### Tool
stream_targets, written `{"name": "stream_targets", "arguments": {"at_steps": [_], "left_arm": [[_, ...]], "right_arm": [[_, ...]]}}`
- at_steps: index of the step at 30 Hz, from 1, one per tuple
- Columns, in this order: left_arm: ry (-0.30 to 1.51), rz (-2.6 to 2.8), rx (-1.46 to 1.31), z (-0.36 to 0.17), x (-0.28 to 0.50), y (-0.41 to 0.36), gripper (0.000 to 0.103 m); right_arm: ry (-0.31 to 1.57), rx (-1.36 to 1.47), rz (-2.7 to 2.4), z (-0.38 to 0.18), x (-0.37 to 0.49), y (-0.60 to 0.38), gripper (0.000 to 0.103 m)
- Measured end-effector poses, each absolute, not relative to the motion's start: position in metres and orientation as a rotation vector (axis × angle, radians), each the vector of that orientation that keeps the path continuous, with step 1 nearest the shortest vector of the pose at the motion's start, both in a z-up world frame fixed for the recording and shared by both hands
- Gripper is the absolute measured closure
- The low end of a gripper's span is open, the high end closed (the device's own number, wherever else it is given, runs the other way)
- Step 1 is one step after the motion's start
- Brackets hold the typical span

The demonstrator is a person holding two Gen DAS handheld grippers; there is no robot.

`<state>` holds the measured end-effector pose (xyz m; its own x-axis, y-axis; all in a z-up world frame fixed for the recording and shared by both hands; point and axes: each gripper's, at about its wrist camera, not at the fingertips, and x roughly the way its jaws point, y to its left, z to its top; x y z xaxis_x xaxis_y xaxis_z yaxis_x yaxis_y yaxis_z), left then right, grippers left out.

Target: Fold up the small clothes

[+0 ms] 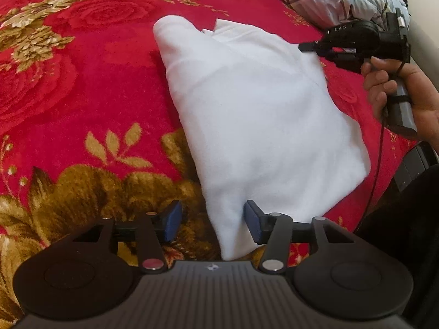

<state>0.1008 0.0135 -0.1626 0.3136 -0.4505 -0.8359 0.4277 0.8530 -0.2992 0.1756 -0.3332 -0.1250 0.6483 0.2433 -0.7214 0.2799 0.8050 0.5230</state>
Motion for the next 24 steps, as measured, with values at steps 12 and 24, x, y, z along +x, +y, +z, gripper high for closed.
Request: {"name": "stream_targets", "arguments": {"at_steps": [12,24], "left_arm": [[1.040,-0.567,-0.169,-0.137,0.122,0.028,0.041],[1.064,-0.480,-0.472,-0.167,0.195,0.023,0.026]], "right_arm": [[0.902,0.628,0.007,-0.117,0.149,-0.342,0.041],[1.106,0.603,0.216,-0.150,0.124,-0.317,0.037]]}}
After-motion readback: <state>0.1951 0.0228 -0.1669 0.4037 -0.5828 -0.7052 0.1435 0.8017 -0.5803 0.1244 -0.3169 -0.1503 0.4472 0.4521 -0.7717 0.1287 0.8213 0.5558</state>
